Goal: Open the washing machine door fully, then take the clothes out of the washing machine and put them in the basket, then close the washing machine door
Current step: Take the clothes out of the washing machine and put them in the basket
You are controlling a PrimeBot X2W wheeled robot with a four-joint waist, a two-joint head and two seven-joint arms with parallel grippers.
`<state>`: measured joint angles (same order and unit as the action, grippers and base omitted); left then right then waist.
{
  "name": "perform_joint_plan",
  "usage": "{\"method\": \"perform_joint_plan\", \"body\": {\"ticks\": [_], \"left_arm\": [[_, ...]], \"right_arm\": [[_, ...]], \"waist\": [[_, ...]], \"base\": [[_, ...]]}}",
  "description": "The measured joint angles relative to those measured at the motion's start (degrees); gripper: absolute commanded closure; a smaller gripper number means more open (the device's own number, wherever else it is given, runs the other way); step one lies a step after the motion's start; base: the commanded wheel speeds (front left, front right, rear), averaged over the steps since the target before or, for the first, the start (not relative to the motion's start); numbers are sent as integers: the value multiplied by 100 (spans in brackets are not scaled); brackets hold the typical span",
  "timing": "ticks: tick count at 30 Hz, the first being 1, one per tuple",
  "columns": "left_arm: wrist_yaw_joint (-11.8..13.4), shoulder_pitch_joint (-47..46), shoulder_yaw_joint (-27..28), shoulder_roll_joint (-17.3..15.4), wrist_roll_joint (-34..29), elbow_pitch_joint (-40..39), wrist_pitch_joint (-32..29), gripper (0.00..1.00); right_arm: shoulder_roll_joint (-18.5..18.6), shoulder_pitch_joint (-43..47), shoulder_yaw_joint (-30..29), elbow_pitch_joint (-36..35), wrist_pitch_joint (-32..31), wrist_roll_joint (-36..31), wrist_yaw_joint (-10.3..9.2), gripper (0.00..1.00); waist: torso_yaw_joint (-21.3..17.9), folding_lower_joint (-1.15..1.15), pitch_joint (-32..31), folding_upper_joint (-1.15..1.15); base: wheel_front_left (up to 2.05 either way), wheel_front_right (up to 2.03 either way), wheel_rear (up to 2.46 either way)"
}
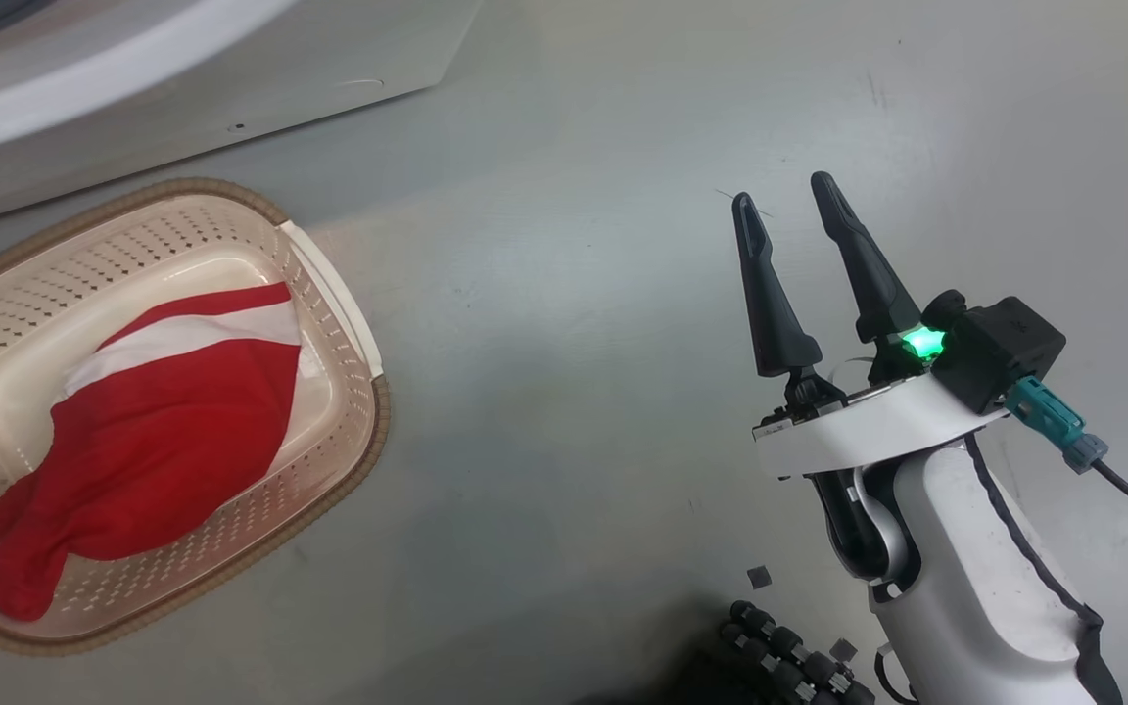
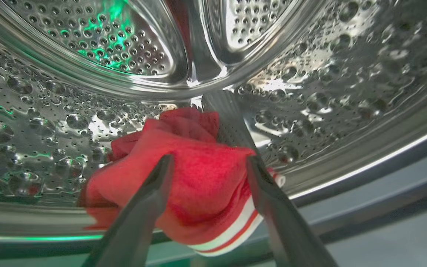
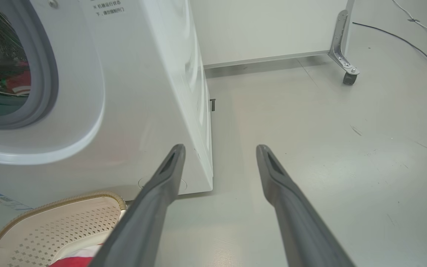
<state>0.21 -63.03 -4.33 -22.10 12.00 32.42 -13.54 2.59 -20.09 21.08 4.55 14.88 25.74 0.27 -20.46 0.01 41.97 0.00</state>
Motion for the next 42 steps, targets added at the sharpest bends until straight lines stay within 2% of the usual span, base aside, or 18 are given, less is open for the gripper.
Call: {"method": "perform_joint_plan", "body": {"ticks": [3,13,14,15,25,31,37,42], "left_arm": [[1,-53,-46,-92,-63,224,-188,0],[57,-297,-147,-84,-102,695,-683,0],[57,-323,-148,-81,-102,717,-706,56],[58,-342,-157,-80,-103,739,-706,99],[126,-396,-316,-65,-278,851,-547,100],[142,-396,-388,73,-333,867,-123,100],[259,-367,-277,250,-271,847,410,100],[285,-168,-210,491,-162,732,895,100]], "right_arm": [[0,-55,37,1,0,0,-2,0],[-2,-93,67,14,0,48,-70,0],[-2,-103,69,16,0,48,-94,0],[-2,-113,69,21,0,48,-94,0],[-2,-172,81,68,0,47,-100,0],[-1,-172,59,154,0,-19,-101,0],[-1,-172,49,213,0,-79,-101,0],[1,-170,2,268,0,-183,-100,0]], "waist": [[-60,0,54,0],[-118,-1,101,0],[-119,-1,102,0],[-120,-1,103,0],[-105,-1,77,0],[-53,-1,-10,0],[9,-1,-163,0],[97,-1,-310,0]], "base": [[0,0,0],[0,0,0],[0,0,0],[0,0,0],[0,0,0],[0,0,0],[0,0,0],[0,0,0]]}}
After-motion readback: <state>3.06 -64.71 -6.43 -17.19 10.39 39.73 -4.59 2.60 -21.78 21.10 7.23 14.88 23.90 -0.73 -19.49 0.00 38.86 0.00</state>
